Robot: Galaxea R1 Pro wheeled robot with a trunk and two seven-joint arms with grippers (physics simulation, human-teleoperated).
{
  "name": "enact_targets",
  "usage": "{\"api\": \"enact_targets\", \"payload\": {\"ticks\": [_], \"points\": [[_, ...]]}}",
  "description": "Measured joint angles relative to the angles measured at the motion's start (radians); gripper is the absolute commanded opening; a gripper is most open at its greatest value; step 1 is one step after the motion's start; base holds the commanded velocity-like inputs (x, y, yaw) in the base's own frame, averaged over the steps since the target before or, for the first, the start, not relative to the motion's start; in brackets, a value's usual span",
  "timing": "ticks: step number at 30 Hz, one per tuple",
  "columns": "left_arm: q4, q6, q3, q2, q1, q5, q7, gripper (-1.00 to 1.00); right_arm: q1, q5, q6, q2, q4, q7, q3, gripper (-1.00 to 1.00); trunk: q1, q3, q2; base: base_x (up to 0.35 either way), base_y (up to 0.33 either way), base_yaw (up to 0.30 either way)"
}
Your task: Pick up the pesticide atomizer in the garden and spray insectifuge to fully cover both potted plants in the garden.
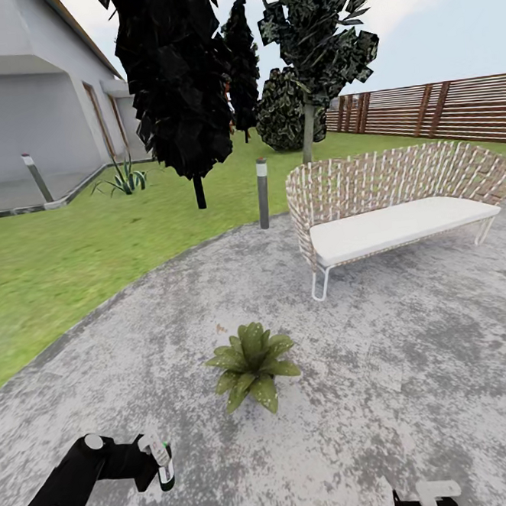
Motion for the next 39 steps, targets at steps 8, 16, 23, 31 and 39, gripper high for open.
{"api": "enact_targets", "payload": {"ticks": [8,16,23,31,39], "points": [[0.075,-0.083,-0.002,-0.003,0.0,0.012,0.001,-1.0,-0.001,0.109,0.003,-0.009,-0.194,0.184,0.17,1.0,0.0,0.0,0.0,-0.001,0.002,0.0],[0.103,-0.105,-0.01,-0.004,0.0,0.011,0.0,-1.0,-0.005,0.311,0.013,-0.009,-0.406,0.598,0.19,1.0,0.0,0.0,0.0,0.0,0.0,0.0],[0.097,-0.12,0.007,0.004,0.0,0.016,-0.003,-1.0,-0.035,0.368,0.004,0.019,-0.469,0.649,0.183,1.0,0.0,0.0,0.0,0.0,0.0,0.0],[0.11,-0.165,0.013,0.015,0.0,0.017,-0.005,-1.0,-0.064,0.369,0.0,0.064,-0.465,0.647,0.167,1.0,0.0,0.0,0.0,0.0,0.0,0.0],[0.123,-0.212,-0.005,-0.012,-0.001,0.001,-0.003,-1.0,-0.065,0.373,0.005,0.095,-0.465,0.68,0.201,1.0,0.0,0.0,0.0,0.0,0.0,0.0]]}}
